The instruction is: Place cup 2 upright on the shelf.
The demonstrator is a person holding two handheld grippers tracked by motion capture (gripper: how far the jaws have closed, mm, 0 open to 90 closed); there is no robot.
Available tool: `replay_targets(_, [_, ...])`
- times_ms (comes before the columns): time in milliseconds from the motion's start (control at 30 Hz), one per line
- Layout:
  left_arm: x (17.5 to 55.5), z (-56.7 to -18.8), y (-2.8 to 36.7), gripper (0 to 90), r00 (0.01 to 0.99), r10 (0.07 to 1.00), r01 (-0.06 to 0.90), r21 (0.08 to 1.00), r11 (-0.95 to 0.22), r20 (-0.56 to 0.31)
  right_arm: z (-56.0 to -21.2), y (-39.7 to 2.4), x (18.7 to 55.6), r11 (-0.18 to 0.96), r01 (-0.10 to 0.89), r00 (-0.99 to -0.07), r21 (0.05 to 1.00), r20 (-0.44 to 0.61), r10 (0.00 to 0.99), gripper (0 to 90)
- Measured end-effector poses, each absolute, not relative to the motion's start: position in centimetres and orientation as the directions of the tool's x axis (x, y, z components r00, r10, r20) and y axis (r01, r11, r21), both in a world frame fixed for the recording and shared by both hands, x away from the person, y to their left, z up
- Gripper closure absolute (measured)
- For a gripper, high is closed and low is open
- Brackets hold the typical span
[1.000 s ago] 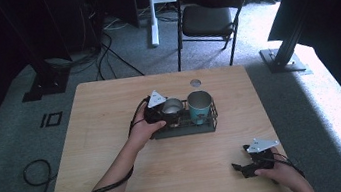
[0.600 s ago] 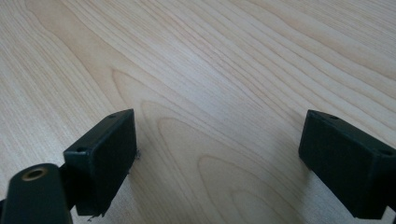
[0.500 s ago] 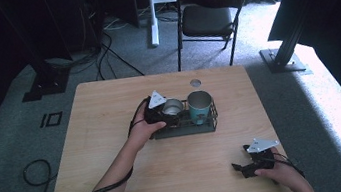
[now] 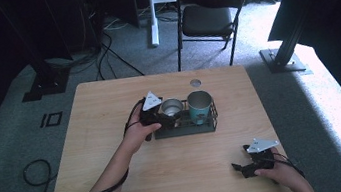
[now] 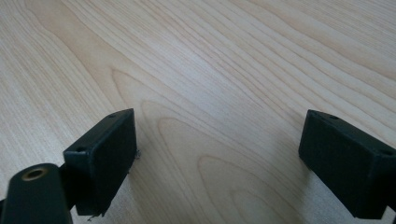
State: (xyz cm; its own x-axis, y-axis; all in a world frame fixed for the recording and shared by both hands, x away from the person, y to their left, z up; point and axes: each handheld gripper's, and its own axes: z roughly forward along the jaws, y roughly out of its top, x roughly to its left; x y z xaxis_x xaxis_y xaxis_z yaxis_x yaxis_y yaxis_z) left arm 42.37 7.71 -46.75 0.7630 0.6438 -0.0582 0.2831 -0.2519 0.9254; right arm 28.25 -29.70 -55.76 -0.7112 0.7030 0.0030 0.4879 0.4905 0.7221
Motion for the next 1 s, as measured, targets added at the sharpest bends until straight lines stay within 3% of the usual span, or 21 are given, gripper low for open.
replay_targets(1000, [40.4, -45.1, 12.5, 2.6, 0.715, 0.698, 0.266, 0.94, -0.213, -0.044, -55.8, -29.7, 28.2, 0.491, 0.488, -0.711, 0.722, 0.002, 0.703, 10.9])
